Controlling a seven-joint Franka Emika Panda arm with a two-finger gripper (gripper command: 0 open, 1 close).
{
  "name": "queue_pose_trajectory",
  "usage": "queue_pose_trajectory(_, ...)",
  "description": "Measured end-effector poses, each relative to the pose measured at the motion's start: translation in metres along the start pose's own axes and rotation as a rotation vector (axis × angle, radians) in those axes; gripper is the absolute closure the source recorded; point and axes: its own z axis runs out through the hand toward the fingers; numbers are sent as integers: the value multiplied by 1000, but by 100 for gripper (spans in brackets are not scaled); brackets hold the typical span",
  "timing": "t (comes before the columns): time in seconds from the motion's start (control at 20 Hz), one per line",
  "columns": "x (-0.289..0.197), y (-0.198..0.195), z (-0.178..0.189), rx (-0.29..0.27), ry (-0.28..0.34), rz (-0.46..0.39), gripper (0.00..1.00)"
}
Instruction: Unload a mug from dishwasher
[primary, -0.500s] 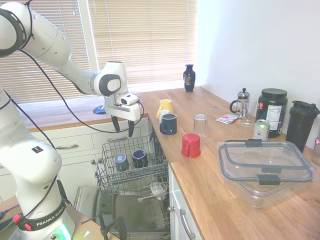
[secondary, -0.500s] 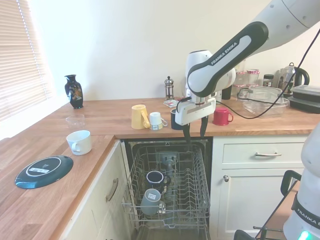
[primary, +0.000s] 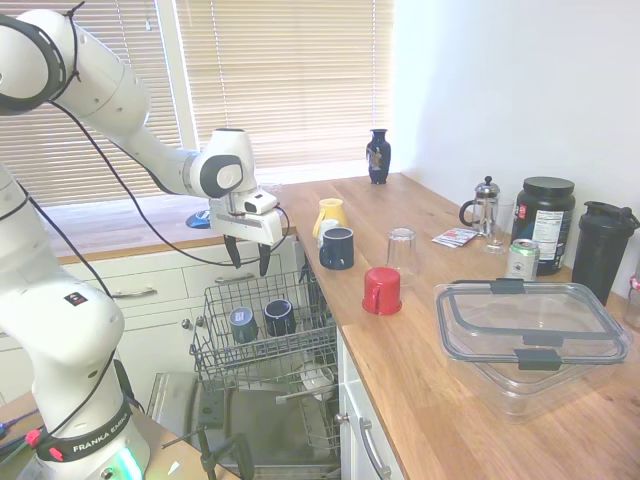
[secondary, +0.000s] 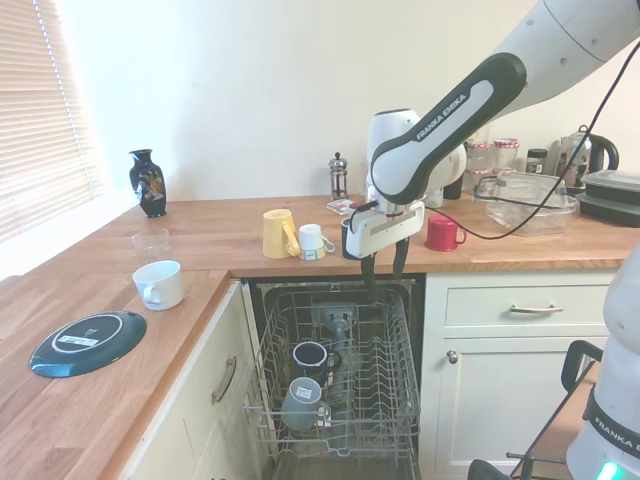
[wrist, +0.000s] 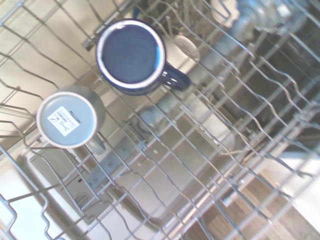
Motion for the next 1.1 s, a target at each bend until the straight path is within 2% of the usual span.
queue_pose_trajectory(0.3,-8,-11,58,0,-2,-83,0)
queue_pose_trajectory(0.6,-44,-40,115,-2,-3,-199,0)
queue_pose_trajectory(0.85,-73,-57,143,-29,20,-299,0)
queue_pose_trajectory(1.1,-77,-57,170,-44,19,-345,0)
